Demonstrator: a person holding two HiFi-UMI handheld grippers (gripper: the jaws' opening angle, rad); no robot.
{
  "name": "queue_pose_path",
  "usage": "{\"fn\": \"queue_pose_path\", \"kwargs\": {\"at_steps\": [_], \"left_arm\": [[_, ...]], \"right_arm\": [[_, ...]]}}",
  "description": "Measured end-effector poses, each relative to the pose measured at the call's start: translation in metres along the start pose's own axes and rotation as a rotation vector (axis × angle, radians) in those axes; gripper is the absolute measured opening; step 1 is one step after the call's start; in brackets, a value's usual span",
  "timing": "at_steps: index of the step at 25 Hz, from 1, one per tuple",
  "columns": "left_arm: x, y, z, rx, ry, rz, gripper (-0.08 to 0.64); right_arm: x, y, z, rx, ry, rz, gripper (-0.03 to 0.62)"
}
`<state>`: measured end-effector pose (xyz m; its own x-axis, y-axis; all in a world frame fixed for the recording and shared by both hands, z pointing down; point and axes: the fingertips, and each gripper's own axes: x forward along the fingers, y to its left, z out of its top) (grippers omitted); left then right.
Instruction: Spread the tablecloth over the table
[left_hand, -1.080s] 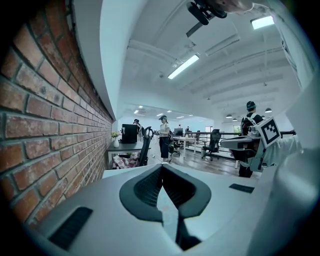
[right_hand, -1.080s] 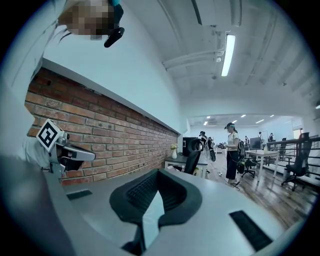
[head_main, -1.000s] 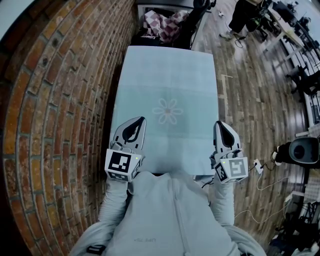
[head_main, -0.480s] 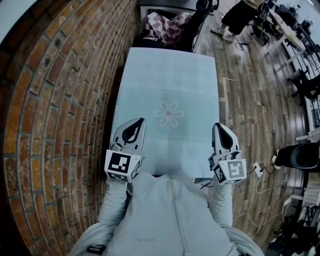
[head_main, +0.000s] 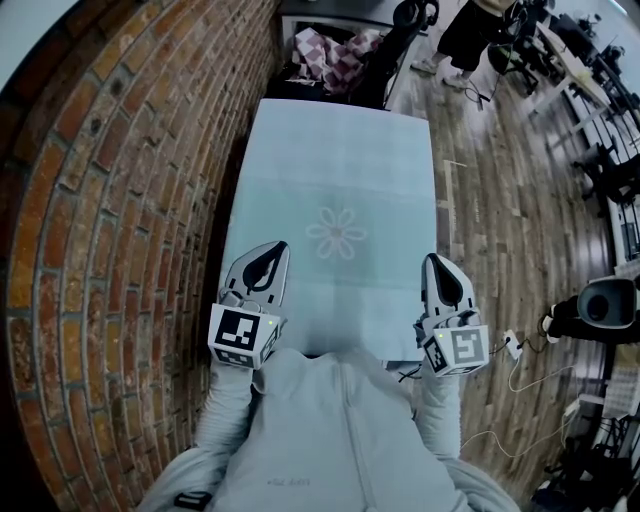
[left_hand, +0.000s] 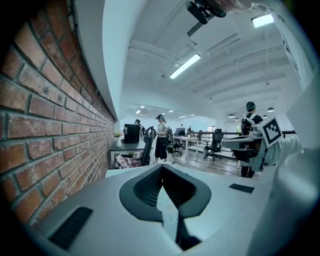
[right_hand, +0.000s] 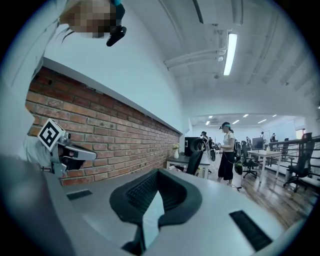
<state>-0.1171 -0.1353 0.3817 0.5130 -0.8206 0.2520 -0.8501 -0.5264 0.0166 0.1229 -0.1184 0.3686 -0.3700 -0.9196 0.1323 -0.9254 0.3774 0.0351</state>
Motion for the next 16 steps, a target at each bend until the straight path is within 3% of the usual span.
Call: {"fn": "queue_pose_path", "kwargs": {"at_steps": [16], "left_arm": [[0.0007,0.0029,0.0013,-0.005,-0.005,0.002,0.025]], "right_arm": [[-0.0049,-0.0037,-0.0021,-0.008,0.004,-0.013,0.021]]}}
